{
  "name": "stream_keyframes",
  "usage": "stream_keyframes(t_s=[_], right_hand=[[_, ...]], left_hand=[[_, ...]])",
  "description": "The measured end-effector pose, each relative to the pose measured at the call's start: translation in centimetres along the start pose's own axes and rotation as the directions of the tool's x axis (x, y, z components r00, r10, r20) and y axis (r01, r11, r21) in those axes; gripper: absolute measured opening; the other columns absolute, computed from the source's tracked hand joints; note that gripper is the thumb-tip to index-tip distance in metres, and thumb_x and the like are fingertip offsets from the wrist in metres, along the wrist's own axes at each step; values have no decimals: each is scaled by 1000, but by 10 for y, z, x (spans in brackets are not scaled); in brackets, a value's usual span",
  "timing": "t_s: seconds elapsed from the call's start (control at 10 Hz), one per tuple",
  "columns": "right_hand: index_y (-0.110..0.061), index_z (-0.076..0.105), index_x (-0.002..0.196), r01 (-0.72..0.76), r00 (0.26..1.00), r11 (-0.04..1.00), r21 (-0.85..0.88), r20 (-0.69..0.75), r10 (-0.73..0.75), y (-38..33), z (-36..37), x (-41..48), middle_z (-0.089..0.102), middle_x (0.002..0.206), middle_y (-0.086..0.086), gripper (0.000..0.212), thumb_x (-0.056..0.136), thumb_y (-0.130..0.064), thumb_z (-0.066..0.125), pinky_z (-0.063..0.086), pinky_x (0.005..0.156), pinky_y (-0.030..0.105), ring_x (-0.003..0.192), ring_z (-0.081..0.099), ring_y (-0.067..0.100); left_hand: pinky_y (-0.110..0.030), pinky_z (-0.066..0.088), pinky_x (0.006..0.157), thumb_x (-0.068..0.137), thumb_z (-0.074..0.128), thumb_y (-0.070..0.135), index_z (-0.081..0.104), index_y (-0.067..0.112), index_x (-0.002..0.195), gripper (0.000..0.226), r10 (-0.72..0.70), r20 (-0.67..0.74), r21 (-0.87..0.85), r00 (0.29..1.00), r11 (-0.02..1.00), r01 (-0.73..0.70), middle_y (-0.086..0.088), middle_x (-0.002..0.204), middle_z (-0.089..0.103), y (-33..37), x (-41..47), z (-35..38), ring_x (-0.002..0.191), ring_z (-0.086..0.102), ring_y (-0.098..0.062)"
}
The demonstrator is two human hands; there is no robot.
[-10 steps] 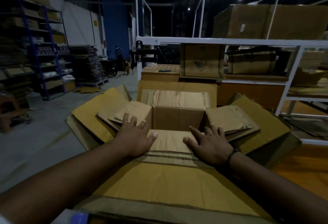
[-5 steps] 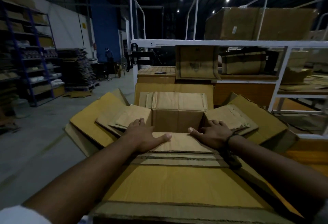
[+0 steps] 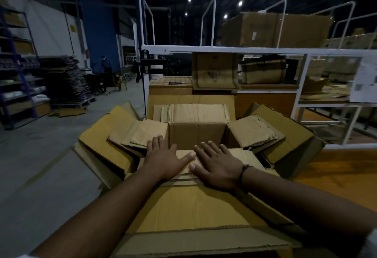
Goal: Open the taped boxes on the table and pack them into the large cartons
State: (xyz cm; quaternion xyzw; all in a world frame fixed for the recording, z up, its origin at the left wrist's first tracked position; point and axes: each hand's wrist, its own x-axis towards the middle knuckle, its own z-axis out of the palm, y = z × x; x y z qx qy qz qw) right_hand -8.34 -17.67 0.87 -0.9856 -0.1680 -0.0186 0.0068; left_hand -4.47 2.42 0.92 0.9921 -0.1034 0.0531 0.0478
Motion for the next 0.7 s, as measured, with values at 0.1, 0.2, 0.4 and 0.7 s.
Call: stream_keyframes(t_s=[0.1, 0.2, 0.4, 0.7], right_hand=[[-27, 0, 161, 39, 995, 999, -29, -92, -42, -8, 9, -4, 1, 170, 0, 85, 93, -79, 5, -3, 124, 49, 155, -6, 19], [-25, 2, 162, 40, 992, 998, -42, -116, -45, -10, 7, -6, 4, 170, 1, 85, 94, -78, 5, 0, 125, 50, 155, -1, 19], [-23, 7, 161, 35, 999, 999, -6, 33, -35, -16, -20, -15, 6, 169, 7, 83, 97, -74, 15, 7, 123, 48, 155, 4, 25], [-29, 15, 160, -14, 995, 997, 77, 99, 6, -29, -74, -81, 0, 169, 5, 77, 98, -70, 34, 27, 118, 47, 153, 17, 31]], left_hand=[[-50, -7, 125, 89, 12, 85, 31, 33, 159, 89, 38, -86, -46, 996, 998, -42, -20, 170, 5, -1, -10, 10, 158, -5, -33], [-46, -8, 124, 94, 15, 79, 24, 33, 161, 82, 56, -105, -50, 993, 997, -62, -16, 171, 6, -1, -16, 12, 158, -4, -29], [-51, -9, 125, 99, 8, 71, -2, 19, 165, 84, 33, 49, 19, 998, 999, -34, -12, 171, -7, -3, -41, -4, 158, -10, -28], [-58, -12, 122, 101, 12, 69, 7, 21, 165, 80, 7, 18, 3, 1000, 1000, -7, -6, 172, 2, 0, -107, -65, 158, -7, -32]])
